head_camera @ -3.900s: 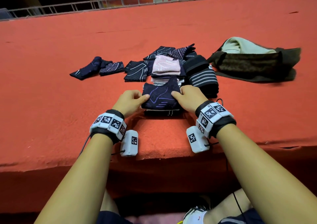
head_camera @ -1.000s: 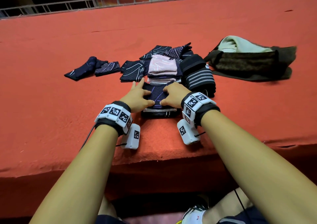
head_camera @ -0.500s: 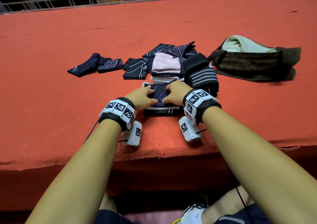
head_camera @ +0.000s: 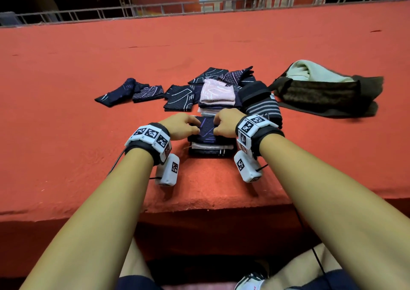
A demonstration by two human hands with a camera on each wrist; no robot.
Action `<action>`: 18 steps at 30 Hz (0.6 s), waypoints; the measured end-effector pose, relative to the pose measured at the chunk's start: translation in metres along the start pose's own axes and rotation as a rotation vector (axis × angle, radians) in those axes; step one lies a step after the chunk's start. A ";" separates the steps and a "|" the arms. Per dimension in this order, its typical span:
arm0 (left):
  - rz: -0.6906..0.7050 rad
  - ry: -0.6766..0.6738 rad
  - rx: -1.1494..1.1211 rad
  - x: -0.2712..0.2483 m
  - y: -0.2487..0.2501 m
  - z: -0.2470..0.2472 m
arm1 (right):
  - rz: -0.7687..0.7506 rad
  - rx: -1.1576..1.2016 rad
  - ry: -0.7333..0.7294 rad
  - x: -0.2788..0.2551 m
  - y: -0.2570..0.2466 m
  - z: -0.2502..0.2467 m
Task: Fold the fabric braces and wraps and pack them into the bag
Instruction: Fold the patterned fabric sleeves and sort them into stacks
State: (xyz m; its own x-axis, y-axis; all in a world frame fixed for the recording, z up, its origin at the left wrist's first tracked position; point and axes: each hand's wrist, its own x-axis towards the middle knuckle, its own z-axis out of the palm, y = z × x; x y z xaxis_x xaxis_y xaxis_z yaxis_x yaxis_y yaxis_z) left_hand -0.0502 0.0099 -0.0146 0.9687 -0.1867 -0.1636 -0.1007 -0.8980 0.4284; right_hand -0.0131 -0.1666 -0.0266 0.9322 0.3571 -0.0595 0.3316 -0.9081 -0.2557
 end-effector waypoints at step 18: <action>-0.196 0.028 0.062 0.039 -0.065 -0.083 | -0.095 -0.170 -0.038 0.082 -0.082 -0.066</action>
State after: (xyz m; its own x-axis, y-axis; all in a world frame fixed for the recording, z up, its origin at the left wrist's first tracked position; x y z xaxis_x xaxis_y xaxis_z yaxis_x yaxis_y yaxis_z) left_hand 0.0128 0.0941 0.0254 0.9770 0.0048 -0.2131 0.0778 -0.9388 0.3355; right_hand 0.0460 -0.0767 0.0530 0.8904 0.4481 -0.0799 0.4406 -0.8926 -0.0953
